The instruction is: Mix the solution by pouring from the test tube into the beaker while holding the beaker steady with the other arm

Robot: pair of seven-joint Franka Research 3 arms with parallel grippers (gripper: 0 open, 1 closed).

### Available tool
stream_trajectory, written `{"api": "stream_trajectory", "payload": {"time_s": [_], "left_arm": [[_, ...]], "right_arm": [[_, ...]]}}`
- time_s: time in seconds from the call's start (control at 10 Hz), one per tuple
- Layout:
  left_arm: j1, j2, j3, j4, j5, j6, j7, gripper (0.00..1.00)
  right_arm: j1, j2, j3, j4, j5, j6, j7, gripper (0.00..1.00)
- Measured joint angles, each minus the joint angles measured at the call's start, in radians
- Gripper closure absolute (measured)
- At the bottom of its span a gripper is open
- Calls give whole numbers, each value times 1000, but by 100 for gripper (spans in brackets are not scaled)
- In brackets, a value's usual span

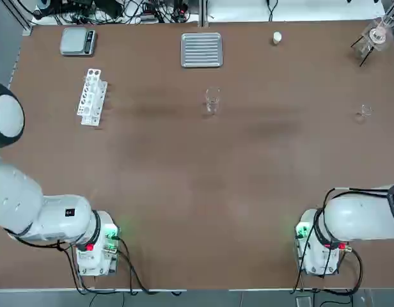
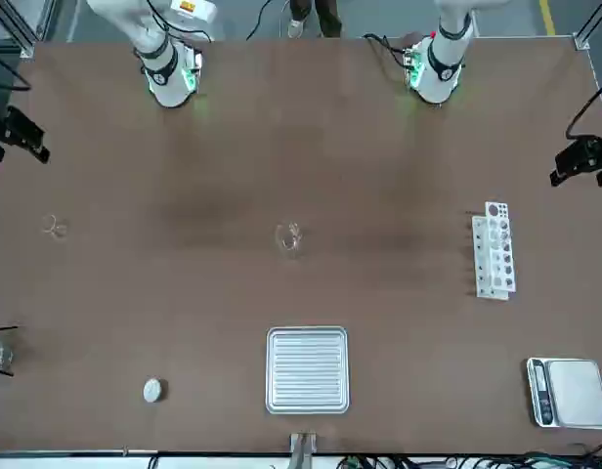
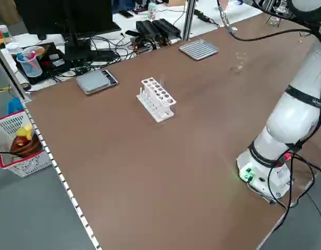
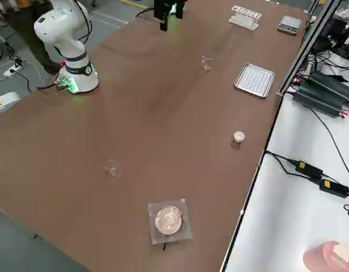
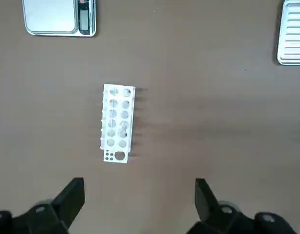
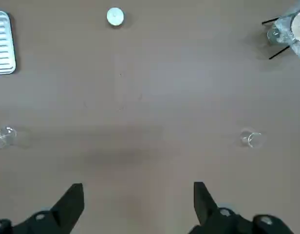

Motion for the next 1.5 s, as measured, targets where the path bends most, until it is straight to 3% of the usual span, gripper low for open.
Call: {"api": "stream_trajectory", "payload": {"time_s": [0.4,0.6,0.9,1.3,1.5], "left_arm": [[-14,23,-12,0,0,-2,0,0],[-9,36,-10,5,0,-2,98,0],[25,42,3,12,-8,15,416,0],[161,50,12,12,-168,22,884,0],[282,86,16,6,-295,3,1172,0]], "right_arm": [[0,3,1,0,0,10,0,0],[0,5,1,0,0,10,0,0],[12,6,7,0,1,15,0,0],[79,10,12,-3,31,84,1,0],[109,35,15,-12,71,142,-12,0]]}}
